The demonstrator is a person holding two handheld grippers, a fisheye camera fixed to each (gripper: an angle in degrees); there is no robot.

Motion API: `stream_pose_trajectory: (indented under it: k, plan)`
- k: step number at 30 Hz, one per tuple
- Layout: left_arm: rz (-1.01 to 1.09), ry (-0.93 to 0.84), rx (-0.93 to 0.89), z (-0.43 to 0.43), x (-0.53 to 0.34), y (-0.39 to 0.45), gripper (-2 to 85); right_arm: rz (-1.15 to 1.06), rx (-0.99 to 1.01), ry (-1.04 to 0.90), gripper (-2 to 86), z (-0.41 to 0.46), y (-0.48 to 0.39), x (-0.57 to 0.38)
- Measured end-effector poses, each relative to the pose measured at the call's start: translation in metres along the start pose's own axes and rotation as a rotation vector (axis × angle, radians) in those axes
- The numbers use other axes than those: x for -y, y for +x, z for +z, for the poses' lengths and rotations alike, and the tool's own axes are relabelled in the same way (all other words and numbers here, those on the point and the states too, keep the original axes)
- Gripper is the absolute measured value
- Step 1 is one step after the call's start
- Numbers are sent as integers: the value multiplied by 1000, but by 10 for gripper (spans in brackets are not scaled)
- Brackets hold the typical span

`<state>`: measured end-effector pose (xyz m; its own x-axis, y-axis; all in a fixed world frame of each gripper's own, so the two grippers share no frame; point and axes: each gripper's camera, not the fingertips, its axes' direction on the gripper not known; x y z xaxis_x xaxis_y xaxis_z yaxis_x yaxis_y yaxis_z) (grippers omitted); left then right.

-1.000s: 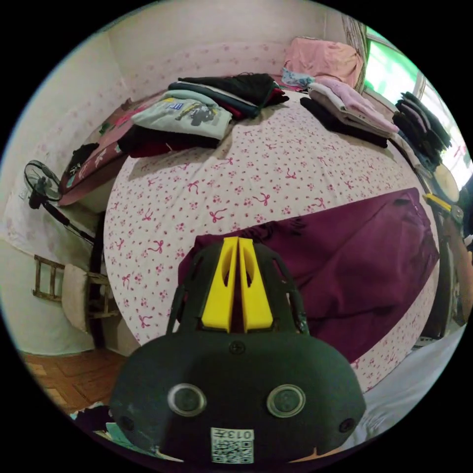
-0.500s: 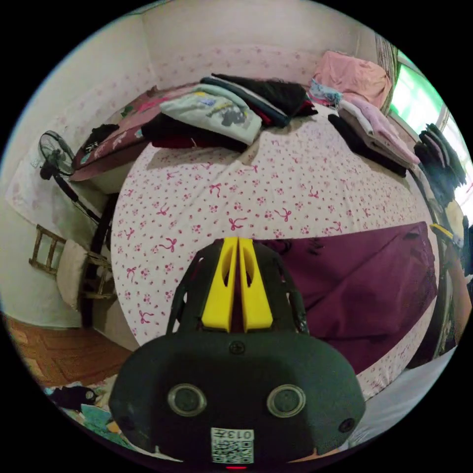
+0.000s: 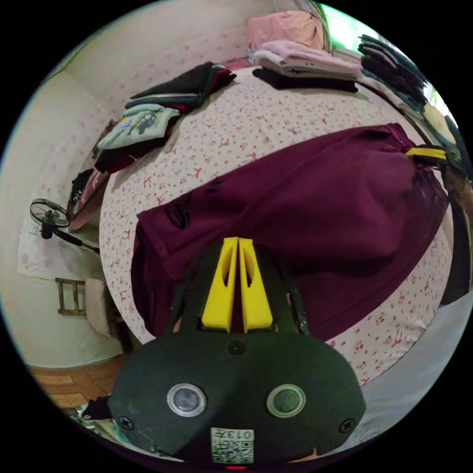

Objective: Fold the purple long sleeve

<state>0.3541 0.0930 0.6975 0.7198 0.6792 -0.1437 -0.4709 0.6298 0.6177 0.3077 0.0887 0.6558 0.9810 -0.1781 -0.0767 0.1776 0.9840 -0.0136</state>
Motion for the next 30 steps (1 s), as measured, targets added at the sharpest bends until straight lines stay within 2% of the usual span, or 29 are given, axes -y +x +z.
stream_pose_trajectory:
  k: [3,5,7,9,13,16,17,20,23,25,30]
  plan:
    - [-40,-10,-50,-10,-11,-10,-4,1,8,-68,-1,-10,4,17]
    - [-83,47,-18,-24,-25,-17,-4,-25,22,52,-1,-34,-5,26]
    - [-137,71,68,-32,-41,-27,-4,-59,81,98,-1,-44,-21,35]
    - [-143,56,70,-28,-46,-35,-4,-128,130,124,-1,-47,-45,45]
    - [-144,-22,-9,-1,-51,-51,-3,-263,181,115,-1,-33,-104,69]
    - [-165,17,-53,-1,-63,-62,-2,-326,116,-48,0,5,-128,85]
    - [-163,22,-60,-1,-65,-64,-1,-322,112,-1,0,5,-129,87]
    - [-175,73,-97,-15,-89,-78,5,-290,150,-78,1,-3,-123,107]
    - [-279,156,-181,-33,-133,-103,26,-284,162,60,6,-34,-121,129]
    - [-371,166,-252,-36,-174,-119,74,-300,200,90,12,-44,-125,153]
    - [-485,104,-377,-28,-233,-130,104,-454,369,77,48,-39,-169,236]
